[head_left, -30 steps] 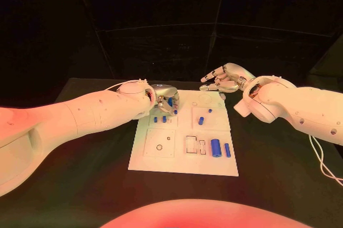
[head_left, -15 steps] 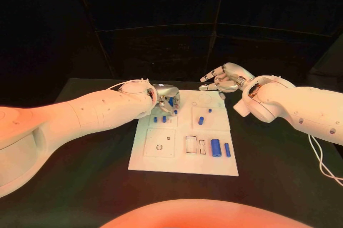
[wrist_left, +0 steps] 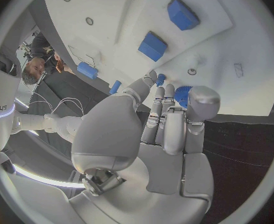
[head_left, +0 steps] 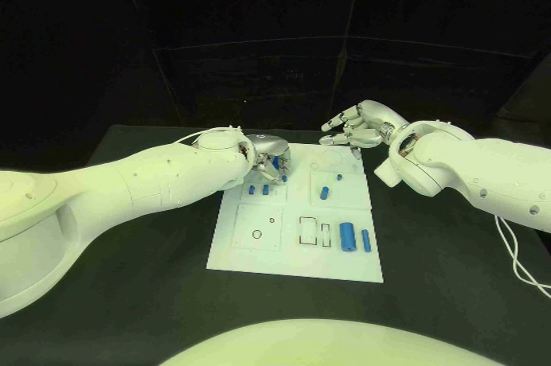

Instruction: Assemble the parts on the task board

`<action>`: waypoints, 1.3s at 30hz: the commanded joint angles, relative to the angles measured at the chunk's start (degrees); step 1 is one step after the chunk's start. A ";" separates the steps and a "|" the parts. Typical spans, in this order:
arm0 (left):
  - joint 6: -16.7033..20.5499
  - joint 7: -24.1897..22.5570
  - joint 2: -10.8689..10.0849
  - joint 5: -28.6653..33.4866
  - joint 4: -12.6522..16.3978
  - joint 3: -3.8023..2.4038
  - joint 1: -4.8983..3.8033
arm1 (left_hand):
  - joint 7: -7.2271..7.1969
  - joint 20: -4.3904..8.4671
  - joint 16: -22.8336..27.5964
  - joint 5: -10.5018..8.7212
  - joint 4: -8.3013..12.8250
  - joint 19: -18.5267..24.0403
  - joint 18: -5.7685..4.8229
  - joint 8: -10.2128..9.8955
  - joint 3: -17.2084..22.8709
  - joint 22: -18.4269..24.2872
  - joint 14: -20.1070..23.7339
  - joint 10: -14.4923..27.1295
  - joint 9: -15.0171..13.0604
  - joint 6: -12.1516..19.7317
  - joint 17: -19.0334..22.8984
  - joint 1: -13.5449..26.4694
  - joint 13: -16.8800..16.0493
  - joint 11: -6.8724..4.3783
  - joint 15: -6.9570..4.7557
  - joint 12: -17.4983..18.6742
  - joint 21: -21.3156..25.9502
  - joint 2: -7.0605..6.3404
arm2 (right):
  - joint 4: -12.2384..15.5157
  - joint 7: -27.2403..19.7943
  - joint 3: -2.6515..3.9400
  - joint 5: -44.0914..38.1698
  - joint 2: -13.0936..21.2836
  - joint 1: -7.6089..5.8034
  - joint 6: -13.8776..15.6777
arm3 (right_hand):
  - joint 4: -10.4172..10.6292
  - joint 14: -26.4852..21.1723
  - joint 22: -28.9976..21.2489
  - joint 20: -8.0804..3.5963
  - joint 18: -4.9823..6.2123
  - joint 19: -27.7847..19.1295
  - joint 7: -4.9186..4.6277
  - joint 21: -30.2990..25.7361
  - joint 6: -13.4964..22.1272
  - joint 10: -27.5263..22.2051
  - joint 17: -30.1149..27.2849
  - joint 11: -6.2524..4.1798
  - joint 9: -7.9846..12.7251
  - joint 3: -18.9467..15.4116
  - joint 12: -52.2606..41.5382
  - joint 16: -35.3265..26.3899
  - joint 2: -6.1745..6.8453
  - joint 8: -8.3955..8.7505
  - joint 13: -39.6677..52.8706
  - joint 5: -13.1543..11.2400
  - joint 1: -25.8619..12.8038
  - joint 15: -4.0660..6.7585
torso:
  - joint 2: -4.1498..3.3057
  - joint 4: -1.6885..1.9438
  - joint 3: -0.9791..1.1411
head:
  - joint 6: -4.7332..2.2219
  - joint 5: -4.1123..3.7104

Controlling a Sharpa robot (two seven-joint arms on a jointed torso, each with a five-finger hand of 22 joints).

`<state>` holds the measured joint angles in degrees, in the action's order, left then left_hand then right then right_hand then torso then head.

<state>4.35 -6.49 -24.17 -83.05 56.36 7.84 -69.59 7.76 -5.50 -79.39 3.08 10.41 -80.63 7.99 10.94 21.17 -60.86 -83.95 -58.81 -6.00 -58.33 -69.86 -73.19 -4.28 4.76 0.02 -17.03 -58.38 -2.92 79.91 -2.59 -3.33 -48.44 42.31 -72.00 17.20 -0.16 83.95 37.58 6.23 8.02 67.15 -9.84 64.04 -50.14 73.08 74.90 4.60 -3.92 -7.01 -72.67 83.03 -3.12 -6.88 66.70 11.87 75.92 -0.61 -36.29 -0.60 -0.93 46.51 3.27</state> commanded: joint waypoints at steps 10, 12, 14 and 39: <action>-1.25 1.23 0.59 -0.53 -0.49 0.08 0.19 | 0.03 0.20 -0.42 -0.17 -0.04 -0.64 -1.30 -0.53 1.74 -0.93 -2.16 -1.52 0.21 -1.30 0.14 0.05 0.45 -0.16 -0.35 0.90 -1.00 0.81 | 0.03 -0.43 0.04 -0.13 -0.16 -0.11 0.05 | -0.13 2.77 -0.05 -0.03 1.06 -0.26 0.00 -0.35 0.18 -0.28 0.02 0.16 -0.03 -0.35 0.20 -0.26 -0.23 -0.38 0.08 0.21 0.20 0.43 | 0.03 0.00 -0.02 | 0.18 -0.07; -1.26 1.21 0.61 -0.53 -0.49 0.08 0.19 | 0.03 0.20 -0.42 -0.17 -0.06 -0.67 -1.32 -0.56 1.83 -1.04 -2.16 -1.61 0.22 -1.37 0.18 0.10 0.47 -0.16 -0.35 0.97 -1.12 0.78 | 0.02 -0.42 0.04 -0.13 -0.17 -0.11 0.04 | -0.13 2.77 -0.05 -0.03 1.06 -0.26 0.00 -0.35 0.18 -0.28 0.02 0.16 -0.03 -0.35 0.20 -0.26 -0.23 -0.38 0.08 0.21 0.20 0.43 | 0.02 0.00 -0.02 | 0.21 -0.08; -1.27 1.19 0.62 -0.53 -0.49 0.08 0.19 | 0.03 0.20 -0.42 -0.17 -0.06 -0.67 -1.32 -0.56 1.83 -1.04 -2.16 -1.61 0.22 -1.37 0.18 0.10 0.47 -0.16 -0.35 0.97 -1.12 0.78 | 0.02 -0.41 0.04 -0.13 -0.18 -0.11 0.03 | -0.13 2.77 -0.05 -0.03 1.06 -0.26 0.00 -0.35 0.18 -0.28 0.02 0.16 -0.03 -0.35 0.20 -0.26 -0.23 -0.38 0.08 0.21 0.20 0.43 | 0.02 0.03 -0.01 | 0.24 -0.07; -0.25 1.32 0.29 0.77 0.20 -0.03 0.16 | 0.31 0.16 -0.38 -0.18 -0.16 -0.74 -1.39 -1.68 2.86 -1.43 -2.12 -1.79 0.67 -1.06 0.61 0.70 0.63 0.04 -0.24 2.29 -1.40 -0.03 | -0.20 -0.45 0.04 -0.13 -0.36 -0.11 -0.05 | -0.14 2.77 -0.04 -0.04 1.06 -0.25 0.00 -0.37 0.19 -0.17 0.01 0.15 -0.02 -0.42 0.12 -0.29 -0.28 -0.41 0.16 0.22 0.24 0.44 | 0.04 0.06 0.00 | 0.33 -0.14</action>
<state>4.07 -5.76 -23.86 -82.83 56.42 7.80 -69.48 7.86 -5.13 -79.61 3.05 10.27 -81.00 7.12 9.38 23.74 -62.24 -83.95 -60.20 -5.43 -59.38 -69.34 -72.97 -3.70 4.80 0.02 -15.07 -59.53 -2.72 79.68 -2.58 -3.33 -48.45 42.01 -72.00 17.18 -0.32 83.95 37.60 6.23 8.02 67.15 -9.84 64.05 -50.14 73.08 74.90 4.60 -3.92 -7.17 -72.68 83.03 -3.12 -7.10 66.80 11.87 75.92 -0.61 -36.25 -0.55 -0.93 46.81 3.06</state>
